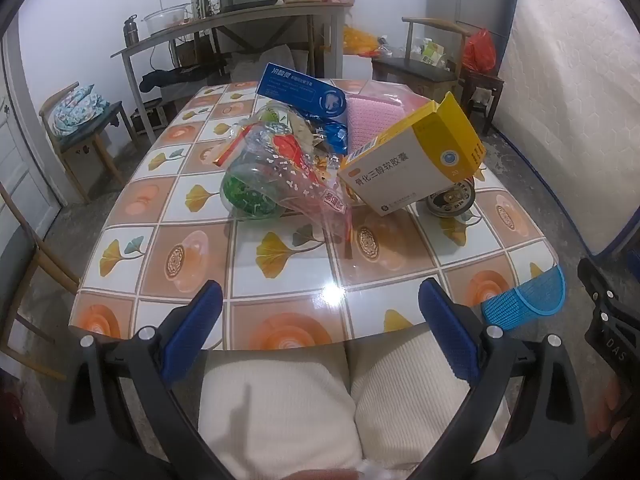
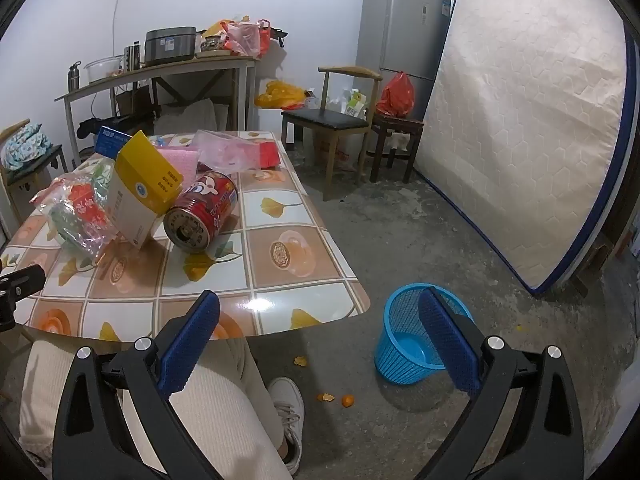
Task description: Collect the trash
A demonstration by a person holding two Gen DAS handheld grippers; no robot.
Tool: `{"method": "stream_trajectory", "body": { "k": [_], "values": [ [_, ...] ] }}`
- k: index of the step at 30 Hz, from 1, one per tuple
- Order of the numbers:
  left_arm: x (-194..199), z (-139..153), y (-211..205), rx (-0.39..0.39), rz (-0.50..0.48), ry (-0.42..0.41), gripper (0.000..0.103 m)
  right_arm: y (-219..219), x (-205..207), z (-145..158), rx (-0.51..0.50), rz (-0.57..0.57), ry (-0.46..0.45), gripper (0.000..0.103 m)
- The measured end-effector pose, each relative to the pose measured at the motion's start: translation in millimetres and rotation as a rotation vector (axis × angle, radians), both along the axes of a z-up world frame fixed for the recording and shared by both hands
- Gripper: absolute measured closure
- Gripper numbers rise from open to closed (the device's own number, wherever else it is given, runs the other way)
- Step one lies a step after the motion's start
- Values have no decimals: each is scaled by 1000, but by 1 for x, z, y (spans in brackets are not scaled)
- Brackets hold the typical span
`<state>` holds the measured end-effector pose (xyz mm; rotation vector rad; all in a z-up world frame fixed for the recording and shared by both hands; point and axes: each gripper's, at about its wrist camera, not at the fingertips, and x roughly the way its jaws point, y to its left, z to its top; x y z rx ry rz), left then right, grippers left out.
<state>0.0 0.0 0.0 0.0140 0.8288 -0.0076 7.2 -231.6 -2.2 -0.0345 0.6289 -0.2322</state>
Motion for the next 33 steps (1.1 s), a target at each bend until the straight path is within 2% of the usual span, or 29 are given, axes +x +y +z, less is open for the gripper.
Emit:
{"method": "stream_trajectory", "body": {
  "k": [33],
  "values": [
    [1,-1,0,-5,-3,4,9,-1,-1,8,-3,3,-19,6]
  ]
}}
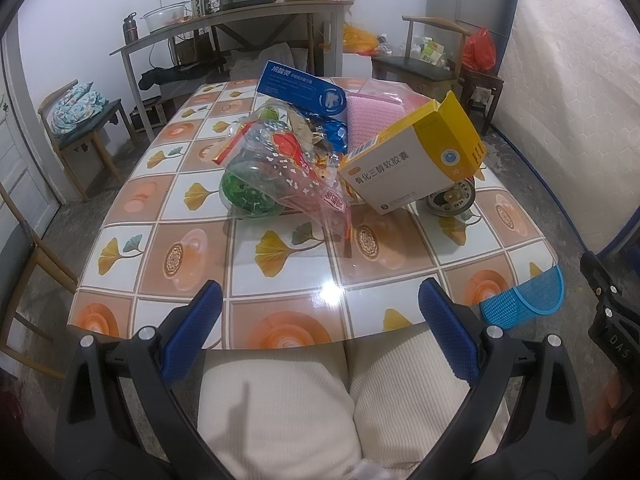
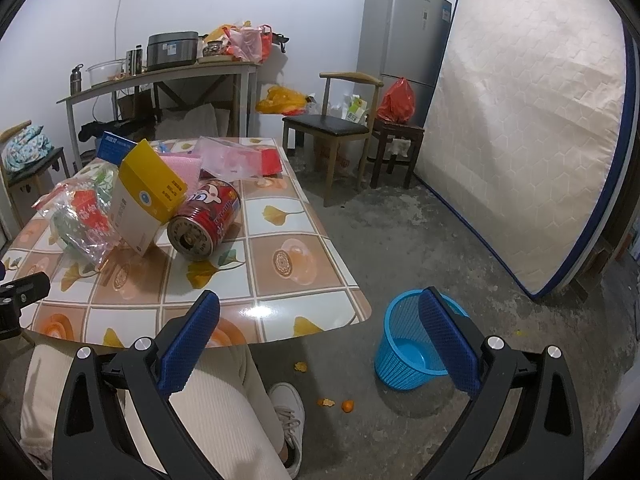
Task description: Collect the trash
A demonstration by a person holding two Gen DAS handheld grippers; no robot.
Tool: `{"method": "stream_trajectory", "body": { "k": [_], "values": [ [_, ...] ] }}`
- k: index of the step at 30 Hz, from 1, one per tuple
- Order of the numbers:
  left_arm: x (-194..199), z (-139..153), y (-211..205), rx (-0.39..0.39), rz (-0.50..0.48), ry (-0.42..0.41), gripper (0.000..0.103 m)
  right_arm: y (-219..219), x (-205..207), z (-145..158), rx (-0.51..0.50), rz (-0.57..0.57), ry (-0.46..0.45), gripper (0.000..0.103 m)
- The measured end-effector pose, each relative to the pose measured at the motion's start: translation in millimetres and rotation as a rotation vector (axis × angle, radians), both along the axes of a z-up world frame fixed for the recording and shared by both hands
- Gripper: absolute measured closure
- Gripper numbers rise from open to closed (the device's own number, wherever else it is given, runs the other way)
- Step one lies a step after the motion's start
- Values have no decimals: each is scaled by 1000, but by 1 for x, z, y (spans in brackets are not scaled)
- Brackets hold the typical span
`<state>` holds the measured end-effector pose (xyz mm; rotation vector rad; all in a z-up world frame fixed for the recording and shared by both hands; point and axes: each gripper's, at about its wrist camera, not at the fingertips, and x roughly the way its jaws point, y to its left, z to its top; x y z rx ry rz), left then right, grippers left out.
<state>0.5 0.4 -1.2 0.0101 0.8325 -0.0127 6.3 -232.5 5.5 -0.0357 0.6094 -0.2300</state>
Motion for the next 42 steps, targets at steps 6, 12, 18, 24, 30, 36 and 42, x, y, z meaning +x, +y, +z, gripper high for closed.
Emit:
{"method": "stream_trajectory", "body": {
  "k": [6,12,18,24,30,36,42],
  "values": [
    [0,-2,1,0,1,3,9,0,0,1,0,0,-1,6],
    [0,-2,2,1,1,4,9,0,0,1,-1,-1,0,6],
    [0,-2,2,1,0,4,8,1,0,0,0,-1,-1,6],
    [1,-2,2,1,1,5,9,1,0,0,4,-1,1,6],
    [1,-2,2,2,0,7,8,2,1,0,4,0,2,6],
    [1,-2,2,2,0,6,9,2,0,0,6,-2,1,6],
    [1,-2,2,1,1,8,9,5,0,-3,7,-4,1,6]
  ]
}}
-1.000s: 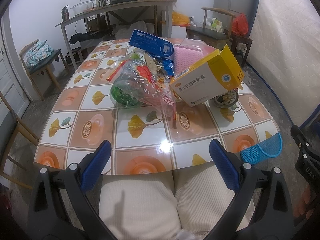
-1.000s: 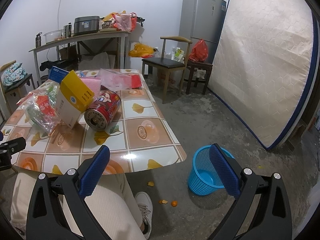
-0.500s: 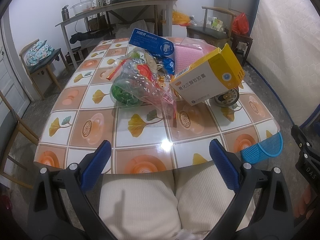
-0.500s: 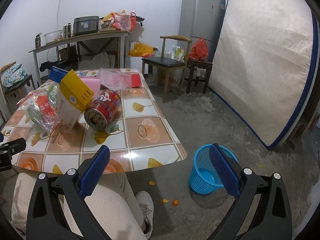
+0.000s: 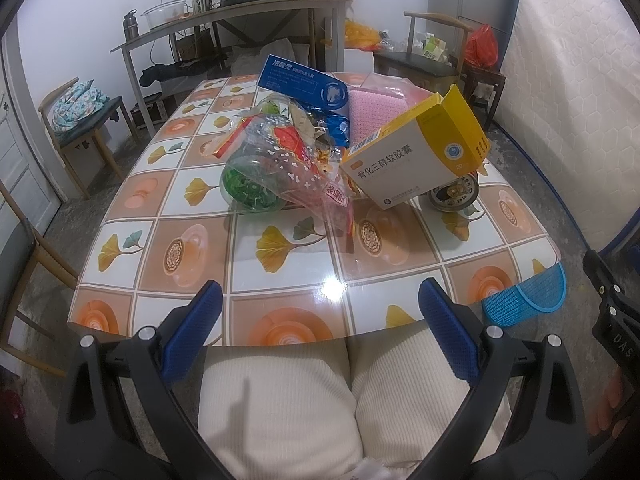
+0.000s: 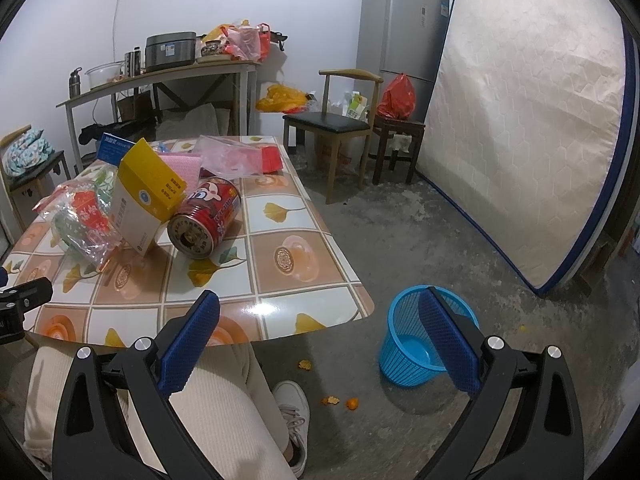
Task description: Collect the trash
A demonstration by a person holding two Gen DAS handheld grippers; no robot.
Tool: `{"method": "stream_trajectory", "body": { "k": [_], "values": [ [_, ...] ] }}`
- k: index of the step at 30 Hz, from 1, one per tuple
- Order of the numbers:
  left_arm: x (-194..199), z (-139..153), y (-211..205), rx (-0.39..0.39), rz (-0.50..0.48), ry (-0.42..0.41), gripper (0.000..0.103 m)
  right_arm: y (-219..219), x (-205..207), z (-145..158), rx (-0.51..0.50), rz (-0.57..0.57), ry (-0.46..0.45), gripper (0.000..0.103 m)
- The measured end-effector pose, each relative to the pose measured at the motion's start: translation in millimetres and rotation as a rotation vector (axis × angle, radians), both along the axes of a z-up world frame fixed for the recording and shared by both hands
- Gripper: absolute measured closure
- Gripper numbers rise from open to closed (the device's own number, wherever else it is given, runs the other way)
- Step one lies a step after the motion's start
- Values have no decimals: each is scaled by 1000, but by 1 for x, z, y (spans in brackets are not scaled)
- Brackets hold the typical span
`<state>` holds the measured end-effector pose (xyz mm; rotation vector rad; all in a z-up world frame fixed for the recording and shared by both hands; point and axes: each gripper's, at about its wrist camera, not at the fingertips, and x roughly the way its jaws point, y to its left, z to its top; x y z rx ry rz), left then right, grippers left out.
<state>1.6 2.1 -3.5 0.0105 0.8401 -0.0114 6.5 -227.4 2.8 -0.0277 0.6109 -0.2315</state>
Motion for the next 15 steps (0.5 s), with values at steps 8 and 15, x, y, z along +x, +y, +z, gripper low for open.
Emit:
{"method": "stream_trajectory", "body": {
  "k": [8,15],
  "values": [
    [-3,-8,6,-5,-6,2,9,-1,-1,-3,6,-12,0,6],
    [-1,-10,2,-19,-41,19,9,-2,-6,-3,21,-51,1,6]
  ]
}}
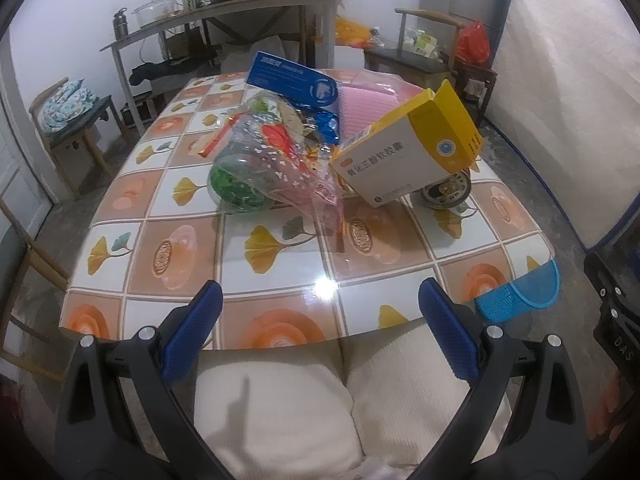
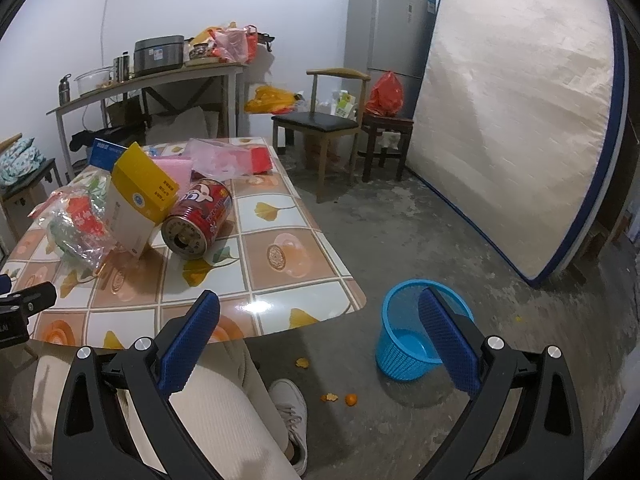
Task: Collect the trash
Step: 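Reach the left tool to the yellow-and-white medicine box and close on it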
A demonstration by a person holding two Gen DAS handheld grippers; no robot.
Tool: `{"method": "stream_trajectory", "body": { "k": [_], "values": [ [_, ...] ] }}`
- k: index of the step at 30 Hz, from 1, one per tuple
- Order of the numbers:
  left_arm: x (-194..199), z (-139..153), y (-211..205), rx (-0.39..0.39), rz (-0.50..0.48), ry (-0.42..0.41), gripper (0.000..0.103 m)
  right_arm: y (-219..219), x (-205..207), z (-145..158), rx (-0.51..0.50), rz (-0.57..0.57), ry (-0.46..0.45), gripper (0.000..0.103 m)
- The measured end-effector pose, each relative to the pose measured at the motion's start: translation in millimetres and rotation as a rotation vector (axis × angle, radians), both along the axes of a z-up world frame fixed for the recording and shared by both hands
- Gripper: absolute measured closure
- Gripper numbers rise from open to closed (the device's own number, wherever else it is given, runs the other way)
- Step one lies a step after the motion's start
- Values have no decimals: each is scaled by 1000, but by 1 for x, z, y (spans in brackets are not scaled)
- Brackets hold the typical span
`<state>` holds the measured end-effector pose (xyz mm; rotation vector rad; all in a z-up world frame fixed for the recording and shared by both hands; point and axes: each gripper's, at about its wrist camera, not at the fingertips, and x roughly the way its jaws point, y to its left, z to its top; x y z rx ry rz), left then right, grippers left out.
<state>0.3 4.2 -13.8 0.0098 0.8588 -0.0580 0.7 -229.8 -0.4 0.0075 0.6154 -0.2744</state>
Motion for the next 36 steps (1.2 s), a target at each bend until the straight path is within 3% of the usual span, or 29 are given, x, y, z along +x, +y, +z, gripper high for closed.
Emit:
{"method": "stream_trajectory", "body": {
  "k": [5,11,13,14,16,28,32,36],
  "values": [
    [2,3,3,-51,-27,1,8,-4,2,4,83,35,-4,6],
    [7,1,21,-182,-36,-10,8,4,28,8,145,93,22,6],
    [9,2,30,-253,-42,-30,8,11,41,12,142,106,16,6],
    [10,5,39,-325,-46,-58,8,14,46,14,136,110,13,6],
    [12,8,47,-371,-35,-86,8,24,58,21,115,136,-5,6],
    [49,20,63,-424,-52,-129,8,67,102,45,38,306,-60,6],
    [59,26,62,-449,-89,-155,8,61,105,47,67,376,-88,6],
    [64,29,51,-419,-141,-171,9,55,117,48,105,406,-64,6]
  ]
}}
